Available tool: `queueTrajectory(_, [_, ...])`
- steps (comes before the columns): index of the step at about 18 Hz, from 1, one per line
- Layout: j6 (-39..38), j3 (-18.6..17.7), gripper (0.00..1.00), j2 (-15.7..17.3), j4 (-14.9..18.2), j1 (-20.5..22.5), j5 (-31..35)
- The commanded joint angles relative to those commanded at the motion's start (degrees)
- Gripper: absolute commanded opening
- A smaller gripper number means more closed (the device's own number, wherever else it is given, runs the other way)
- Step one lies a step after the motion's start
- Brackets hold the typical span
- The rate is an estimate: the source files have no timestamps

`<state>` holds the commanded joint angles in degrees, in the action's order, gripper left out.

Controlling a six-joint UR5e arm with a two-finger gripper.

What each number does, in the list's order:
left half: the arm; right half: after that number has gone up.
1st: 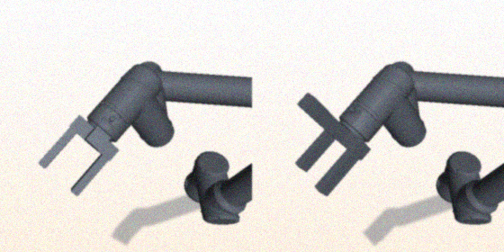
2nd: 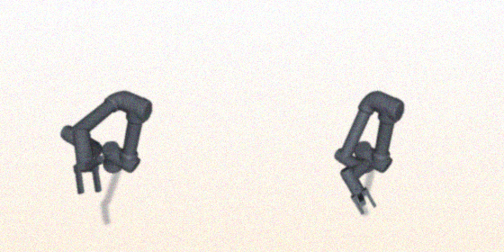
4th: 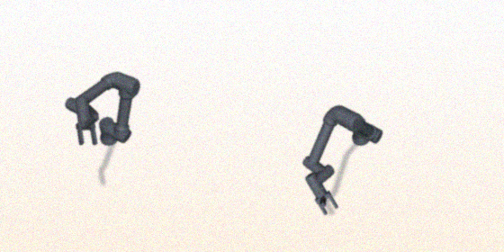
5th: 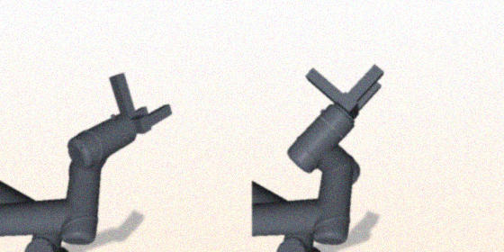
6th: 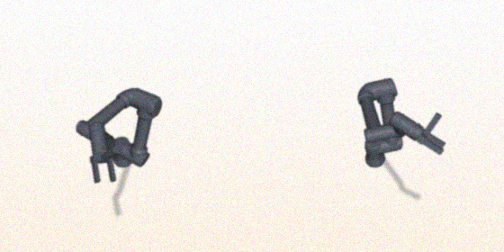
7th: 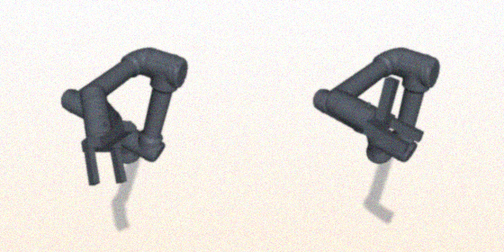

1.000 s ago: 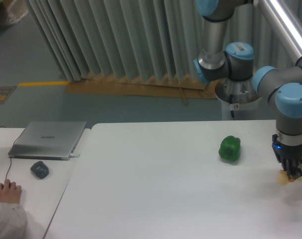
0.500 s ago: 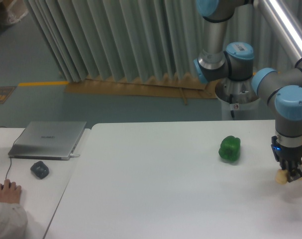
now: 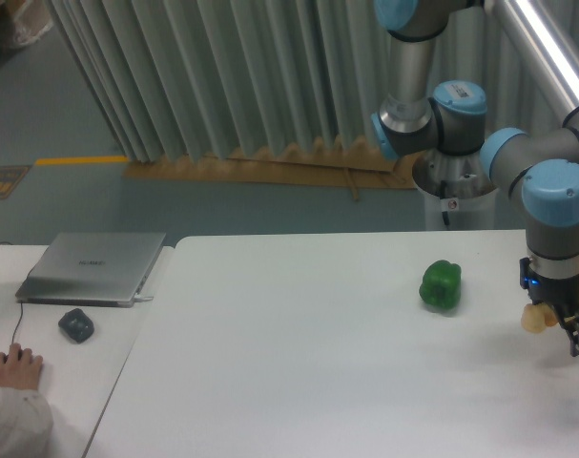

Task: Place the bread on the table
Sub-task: 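Lower the held bread toward the table surface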

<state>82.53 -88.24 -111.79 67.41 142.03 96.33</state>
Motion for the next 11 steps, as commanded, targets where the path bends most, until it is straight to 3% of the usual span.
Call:
queueTrajectory(4, [0.3,-1.6,1.0,-0.3,-3.0,0.0,0.4])
queueTrajectory(11, [0.7,0.1,1.0,-0.9,-3.2,0.0,0.5])
